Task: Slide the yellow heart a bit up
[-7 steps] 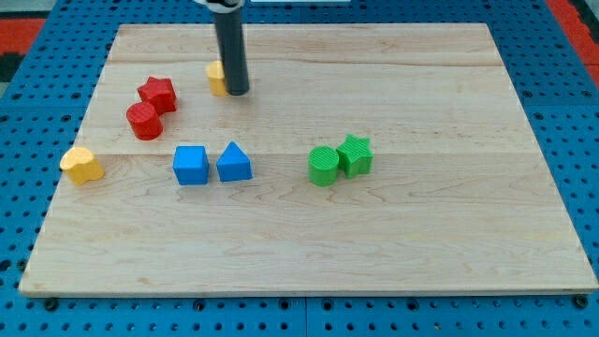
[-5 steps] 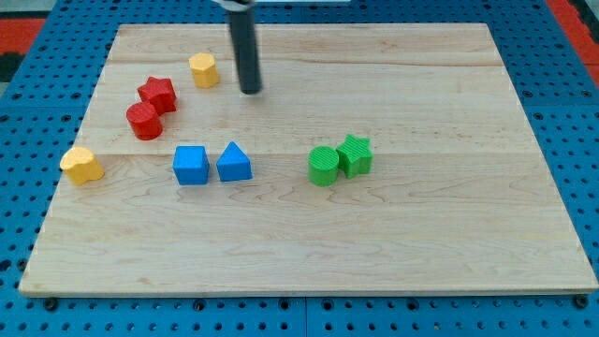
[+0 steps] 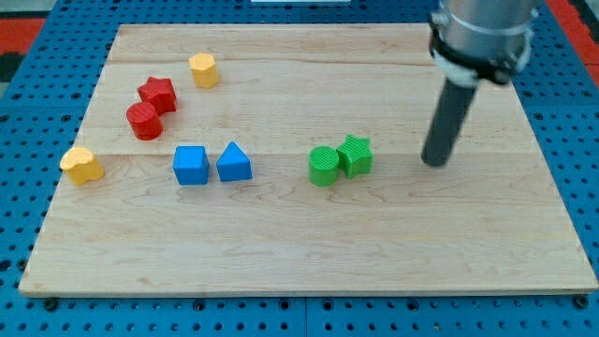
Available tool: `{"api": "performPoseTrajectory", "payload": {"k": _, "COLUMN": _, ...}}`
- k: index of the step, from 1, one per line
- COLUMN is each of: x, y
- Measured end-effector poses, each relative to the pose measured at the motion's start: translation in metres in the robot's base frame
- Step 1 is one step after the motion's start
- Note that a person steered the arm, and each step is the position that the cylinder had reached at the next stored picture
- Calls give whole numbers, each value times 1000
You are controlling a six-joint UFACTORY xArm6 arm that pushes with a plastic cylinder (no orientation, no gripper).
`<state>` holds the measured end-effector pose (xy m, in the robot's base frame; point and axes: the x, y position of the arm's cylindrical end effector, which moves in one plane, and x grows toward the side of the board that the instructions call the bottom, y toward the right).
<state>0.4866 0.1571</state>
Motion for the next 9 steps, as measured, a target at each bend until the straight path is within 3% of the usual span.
{"api": "performPoseTrajectory", "payload": {"k": 1, "x": 46, "y": -82}}
{"api": "performPoseTrajectory", "payload": {"k": 3, "x": 49, "y": -326}}
{"api": "performPoseTrajectory", "payload": {"k": 4, "x": 28, "y": -389}}
{"api": "performPoseTrajectory", "payload": {"k": 5, "x": -14, "y": -401}}
{"api": "performPoseTrajectory", "payload": {"k": 7, "x": -5, "y": -419}}
{"api": "performPoseTrajectory", "payload": {"k": 8, "x": -27, "y": -445}}
{"api": "performPoseTrajectory", "payload": {"k": 9, "x": -77, "y": -437}}
